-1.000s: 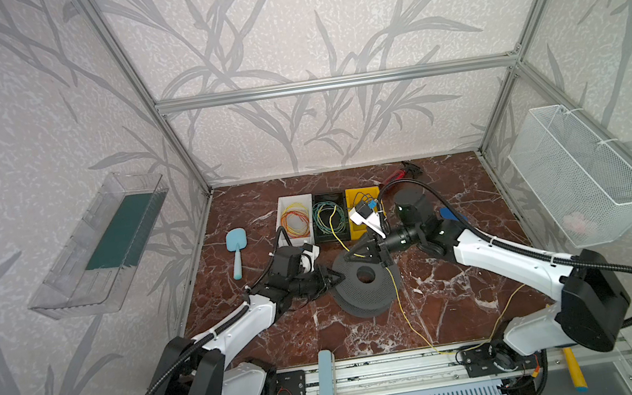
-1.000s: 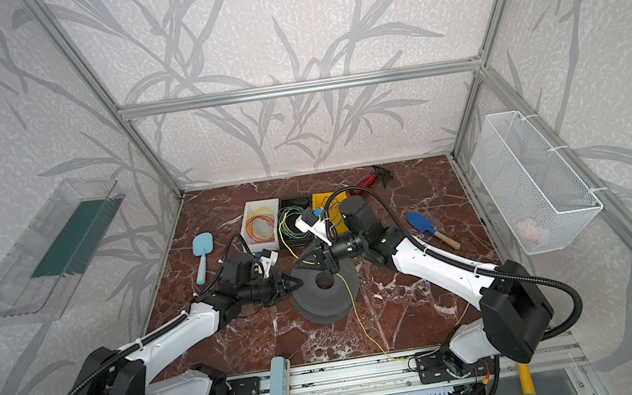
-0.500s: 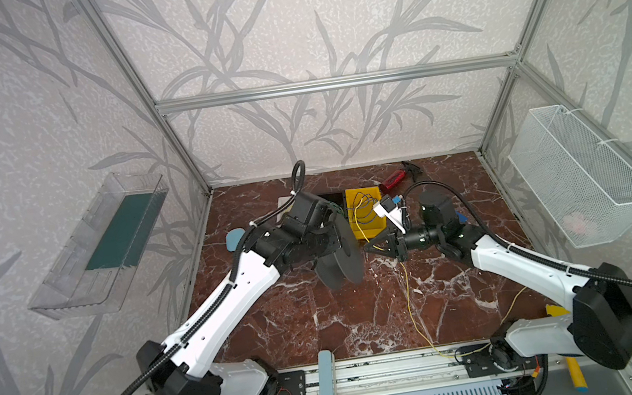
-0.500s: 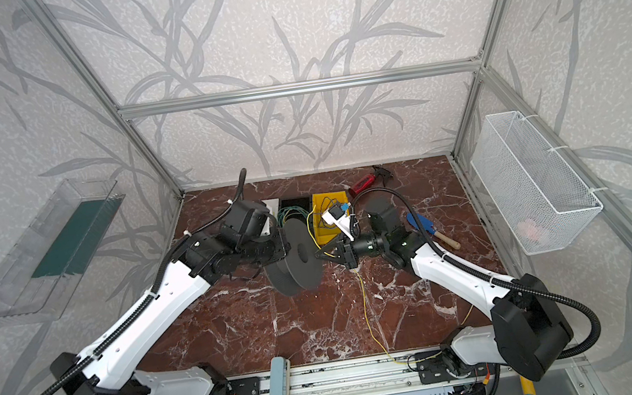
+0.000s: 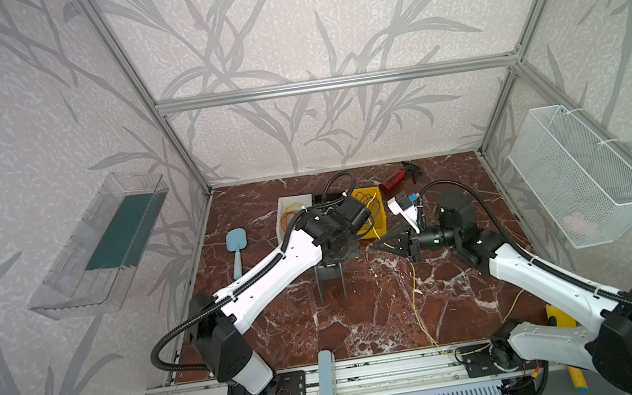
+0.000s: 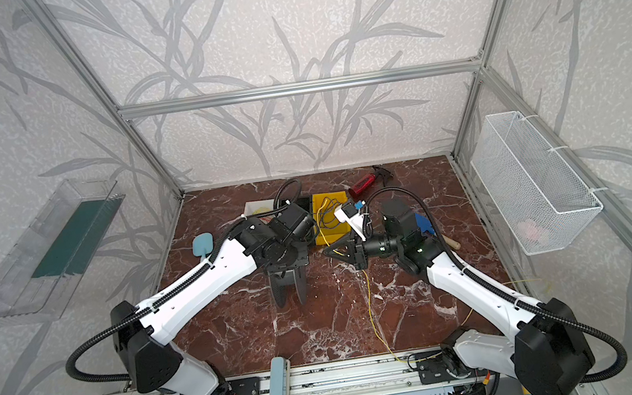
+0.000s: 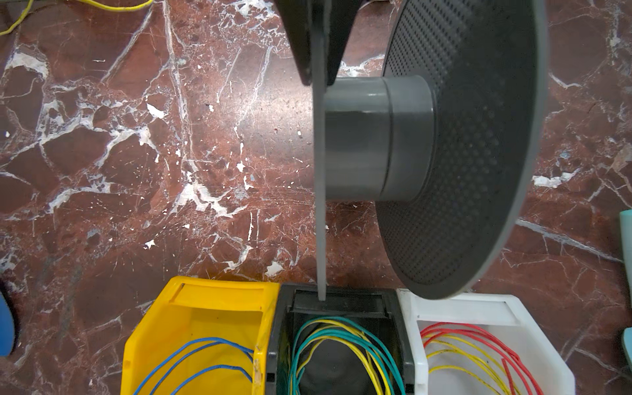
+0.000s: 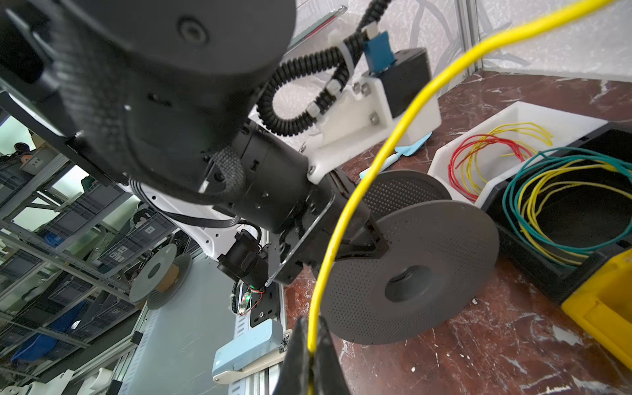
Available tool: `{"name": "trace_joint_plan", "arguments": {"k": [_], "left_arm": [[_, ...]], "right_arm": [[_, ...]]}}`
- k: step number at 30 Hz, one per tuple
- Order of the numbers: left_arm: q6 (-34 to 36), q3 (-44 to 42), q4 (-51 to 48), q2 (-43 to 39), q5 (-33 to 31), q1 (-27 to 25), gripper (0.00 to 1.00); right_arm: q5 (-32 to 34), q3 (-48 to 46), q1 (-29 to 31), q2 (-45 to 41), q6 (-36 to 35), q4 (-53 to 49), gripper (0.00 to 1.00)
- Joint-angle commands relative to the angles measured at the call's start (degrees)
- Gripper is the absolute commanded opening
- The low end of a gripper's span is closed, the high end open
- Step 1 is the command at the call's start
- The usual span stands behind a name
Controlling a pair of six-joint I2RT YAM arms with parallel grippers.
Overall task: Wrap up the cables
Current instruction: 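Lift the grey spool onto its edge with the left gripper while the right holds wire, then bring the right gripper with the yellow wire to the spool hub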
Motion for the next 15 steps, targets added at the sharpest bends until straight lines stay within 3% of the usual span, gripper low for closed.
{"name": "trace_joint_plan", "arguments": {"k": [1,5,7,11,15], "left_arm": [[-1.41,-0.5,2.19,0.67,-2.46,0.09,0.0],[-2.13,-1.1,3.32,1.92,-1.73,0.66,0.01],[-2.22,-1.13,3.36,2.24,-1.1,0.88,0.06],[-2.08,-0.86,2.83,1.76,-0.13,1.39,0.38],[-1.5,-0.89,3.41,-0.64,0.94,2.06,0.53]], "right_arm": [[0.39,-0.62,-0.18,-1.0,-0.66,-2.61,0.0],[-0.06,-0.8,-0.17,-0.57,0.48,-2.26,0.0],[-0.52,-0.73,-0.13,-0.47,1.58,-1.88,0.0],[-0.29,-0.63,0.47,-0.73,2.78,-2.84,0.0],[0.97,-0.45,2.22,-1.17,3.63,-4.44,0.0]]}}
